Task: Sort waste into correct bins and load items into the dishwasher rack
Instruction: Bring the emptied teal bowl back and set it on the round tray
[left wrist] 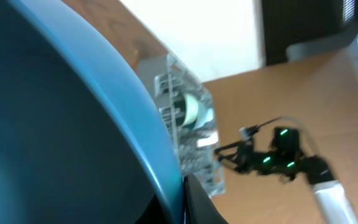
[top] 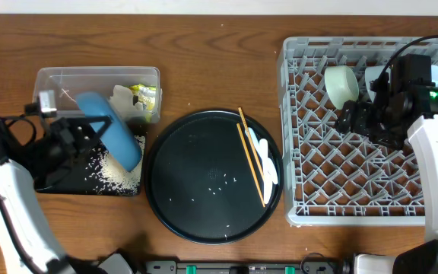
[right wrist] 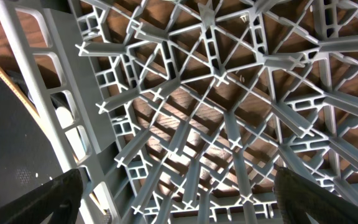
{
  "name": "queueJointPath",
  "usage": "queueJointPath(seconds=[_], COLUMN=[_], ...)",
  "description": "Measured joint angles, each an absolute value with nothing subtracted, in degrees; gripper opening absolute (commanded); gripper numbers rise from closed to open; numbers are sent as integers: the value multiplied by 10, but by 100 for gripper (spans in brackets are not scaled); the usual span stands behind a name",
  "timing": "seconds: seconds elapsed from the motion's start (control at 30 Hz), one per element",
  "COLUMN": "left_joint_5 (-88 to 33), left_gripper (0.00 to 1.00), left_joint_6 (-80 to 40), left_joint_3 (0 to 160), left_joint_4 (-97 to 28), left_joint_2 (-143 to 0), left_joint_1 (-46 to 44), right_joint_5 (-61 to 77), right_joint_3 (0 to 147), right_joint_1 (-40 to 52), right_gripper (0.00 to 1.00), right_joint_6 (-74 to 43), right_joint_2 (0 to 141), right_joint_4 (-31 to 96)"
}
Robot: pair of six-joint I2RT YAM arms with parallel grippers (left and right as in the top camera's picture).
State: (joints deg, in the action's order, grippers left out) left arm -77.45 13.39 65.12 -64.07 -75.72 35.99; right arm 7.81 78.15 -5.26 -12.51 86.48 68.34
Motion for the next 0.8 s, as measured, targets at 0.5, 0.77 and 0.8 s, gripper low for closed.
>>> queueJointPath(seconds=[0.5,0.77,0.8], left_joint_5=[-504,-388,-376], left_gripper=[6,6,6], left_joint_6=[18,-70,-80], left_joint_3=[651,651,651], left_joint_4=[-536,-469,-461], left_joint_2=[-692,-761,-774], left_joint_1=[20,-156,-177], right_joint_5=[77,77,77], right_joint_3=[781,781,781], right_joint_1=[-53,-53,-53], right_gripper=[96,96,96], right_joint_6=[-125,-125,-125], right_joint_2=[865,865,865], right_joint_4=[681,681,681])
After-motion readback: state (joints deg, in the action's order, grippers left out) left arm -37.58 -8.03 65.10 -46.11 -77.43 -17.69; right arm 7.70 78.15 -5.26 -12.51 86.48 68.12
